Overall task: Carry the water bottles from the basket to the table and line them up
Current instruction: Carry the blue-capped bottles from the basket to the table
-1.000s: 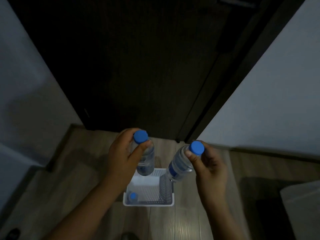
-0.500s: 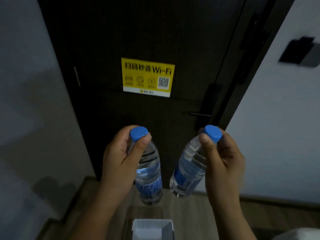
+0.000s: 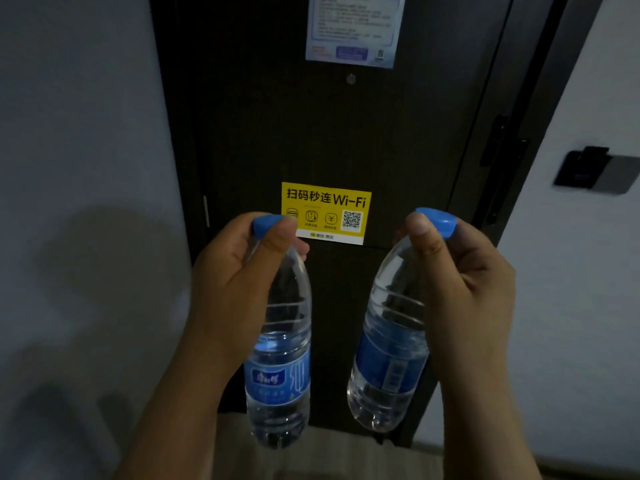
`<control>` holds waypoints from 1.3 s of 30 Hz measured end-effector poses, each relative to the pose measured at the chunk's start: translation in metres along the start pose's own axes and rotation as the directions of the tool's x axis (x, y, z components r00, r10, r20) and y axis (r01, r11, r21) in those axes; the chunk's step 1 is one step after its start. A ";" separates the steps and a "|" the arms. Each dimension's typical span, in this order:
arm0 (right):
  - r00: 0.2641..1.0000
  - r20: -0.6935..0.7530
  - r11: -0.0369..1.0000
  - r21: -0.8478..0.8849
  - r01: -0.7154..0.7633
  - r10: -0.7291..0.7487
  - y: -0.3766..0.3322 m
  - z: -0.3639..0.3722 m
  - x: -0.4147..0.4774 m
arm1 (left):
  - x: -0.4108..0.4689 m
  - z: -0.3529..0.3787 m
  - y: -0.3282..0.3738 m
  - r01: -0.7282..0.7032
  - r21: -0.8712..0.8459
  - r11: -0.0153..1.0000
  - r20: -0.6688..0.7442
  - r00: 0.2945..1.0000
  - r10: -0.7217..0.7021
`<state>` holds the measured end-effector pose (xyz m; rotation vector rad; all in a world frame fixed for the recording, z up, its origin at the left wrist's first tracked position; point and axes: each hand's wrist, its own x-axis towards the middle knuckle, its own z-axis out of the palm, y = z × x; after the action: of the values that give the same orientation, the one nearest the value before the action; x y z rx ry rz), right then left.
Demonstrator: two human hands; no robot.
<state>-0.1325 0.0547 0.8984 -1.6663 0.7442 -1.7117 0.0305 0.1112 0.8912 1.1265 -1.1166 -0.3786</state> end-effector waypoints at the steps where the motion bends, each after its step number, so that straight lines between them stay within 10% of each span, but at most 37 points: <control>1: 1.000 0.022 1.000 0.008 -0.010 0.010 -0.001 0.002 0.001 | -0.001 -0.001 0.001 0.010 0.001 1.000 -0.014 1.000 -0.010; 14: 0.926 0.376 0.971 0.214 -0.109 0.021 0.029 0.026 0.037 | -0.018 0.017 0.017 0.085 0.226 0.970 -0.406 0.914 0.015; 27: 0.662 0.739 0.806 0.464 -0.367 -0.124 -0.016 0.077 -0.031 | -0.124 -0.015 0.074 0.213 0.532 0.819 -0.719 0.625 0.305; 39: 0.465 0.777 0.665 0.616 -0.422 -0.424 -0.157 0.056 -0.177 | -0.308 -0.044 0.199 0.410 0.644 0.646 -0.765 0.363 0.532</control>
<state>-0.0838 0.2930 0.9065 -1.5570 -0.4933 -0.6314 -0.1232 0.4464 0.9038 1.6901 -0.1444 0.9422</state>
